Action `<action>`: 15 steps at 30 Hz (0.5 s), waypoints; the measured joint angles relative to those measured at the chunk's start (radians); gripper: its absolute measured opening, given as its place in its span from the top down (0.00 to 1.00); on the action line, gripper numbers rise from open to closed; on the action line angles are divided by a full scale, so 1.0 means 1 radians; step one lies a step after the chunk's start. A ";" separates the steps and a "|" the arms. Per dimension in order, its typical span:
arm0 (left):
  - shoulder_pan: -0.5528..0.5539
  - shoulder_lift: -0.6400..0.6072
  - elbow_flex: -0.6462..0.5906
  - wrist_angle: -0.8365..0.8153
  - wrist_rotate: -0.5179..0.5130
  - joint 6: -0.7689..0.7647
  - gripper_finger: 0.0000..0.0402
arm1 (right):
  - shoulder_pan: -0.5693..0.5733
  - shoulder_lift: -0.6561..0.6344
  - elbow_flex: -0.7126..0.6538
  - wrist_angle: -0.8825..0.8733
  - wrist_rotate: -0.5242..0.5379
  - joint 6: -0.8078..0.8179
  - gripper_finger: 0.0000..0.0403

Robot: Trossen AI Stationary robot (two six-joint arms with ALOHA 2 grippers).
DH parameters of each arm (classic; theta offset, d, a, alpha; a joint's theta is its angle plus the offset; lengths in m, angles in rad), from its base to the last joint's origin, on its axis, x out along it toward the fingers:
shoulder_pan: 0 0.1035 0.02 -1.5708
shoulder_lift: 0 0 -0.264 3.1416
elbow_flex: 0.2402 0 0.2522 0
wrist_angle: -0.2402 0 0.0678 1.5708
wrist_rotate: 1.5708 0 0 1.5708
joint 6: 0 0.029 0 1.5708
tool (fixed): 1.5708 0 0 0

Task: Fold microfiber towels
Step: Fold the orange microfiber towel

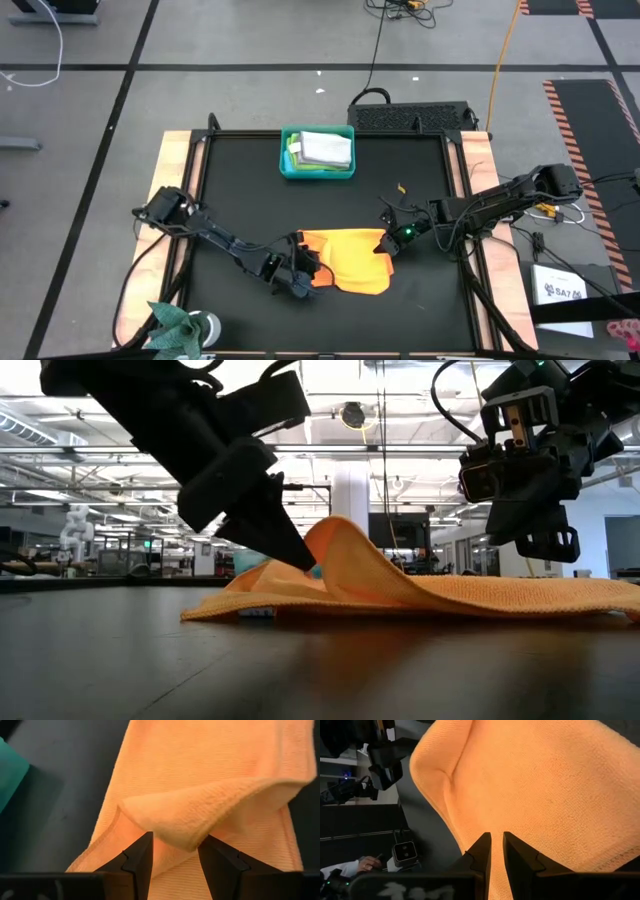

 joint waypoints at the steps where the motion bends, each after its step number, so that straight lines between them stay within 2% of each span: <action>1: 0.002 0.000 0.000 0.000 -0.001 0.001 0.61 | 0.000 0.000 0.000 0.001 0.000 0.000 0.89; 7: 0.020 0.000 0.000 0.000 -0.001 -0.007 0.61 | 0.008 0.000 0.000 0.000 -0.007 0.024 0.89; 11: 0.029 0.000 0.000 0.000 0.000 -0.006 0.61 | 0.046 0.000 0.000 -0.004 -0.144 0.034 0.89; 15: 0.035 0.000 0.000 0.000 -0.001 -0.009 0.61 | 0.115 0.000 0.000 -0.007 -0.263 0.116 0.89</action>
